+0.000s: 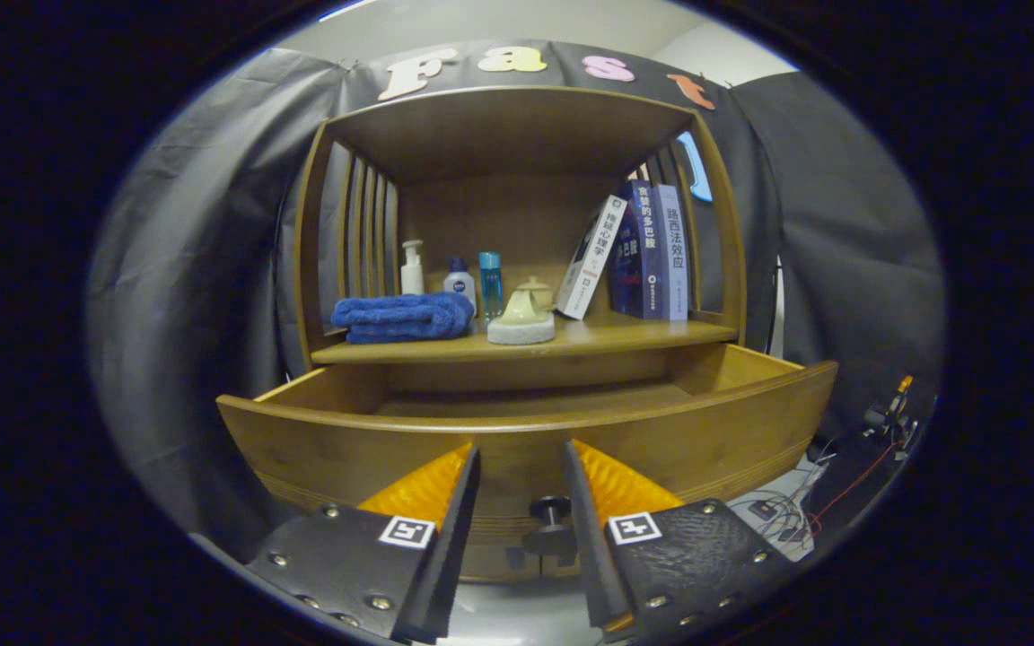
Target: Pull open the drawer, take out the items inside it, and place them on the countertop above the cabinet.
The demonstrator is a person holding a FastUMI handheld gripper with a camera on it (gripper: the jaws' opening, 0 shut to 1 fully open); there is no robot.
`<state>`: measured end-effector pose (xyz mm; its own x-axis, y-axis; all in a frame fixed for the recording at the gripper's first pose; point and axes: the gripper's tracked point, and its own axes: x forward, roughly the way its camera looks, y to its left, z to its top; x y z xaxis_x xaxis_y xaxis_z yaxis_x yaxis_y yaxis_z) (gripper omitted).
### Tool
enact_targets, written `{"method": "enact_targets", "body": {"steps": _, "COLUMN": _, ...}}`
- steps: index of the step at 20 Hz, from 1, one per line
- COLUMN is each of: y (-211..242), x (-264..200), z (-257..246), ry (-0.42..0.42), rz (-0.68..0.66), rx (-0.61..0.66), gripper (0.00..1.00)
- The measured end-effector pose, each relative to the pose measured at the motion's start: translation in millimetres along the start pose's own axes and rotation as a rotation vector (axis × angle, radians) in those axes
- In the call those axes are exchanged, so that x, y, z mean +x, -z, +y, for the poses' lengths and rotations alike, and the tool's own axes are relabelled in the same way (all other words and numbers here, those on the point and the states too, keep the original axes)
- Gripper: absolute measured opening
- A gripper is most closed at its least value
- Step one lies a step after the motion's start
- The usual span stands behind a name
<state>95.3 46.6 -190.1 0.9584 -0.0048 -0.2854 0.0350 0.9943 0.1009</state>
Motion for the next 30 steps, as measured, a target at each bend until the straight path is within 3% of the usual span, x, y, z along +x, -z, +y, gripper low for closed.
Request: {"method": "enact_targets", "body": {"steps": 30, "y": -12, "x": 128, "z": 13, "ry": 0.04, "rz": 0.046, "rx": 0.079, "gripper": 0.57}}
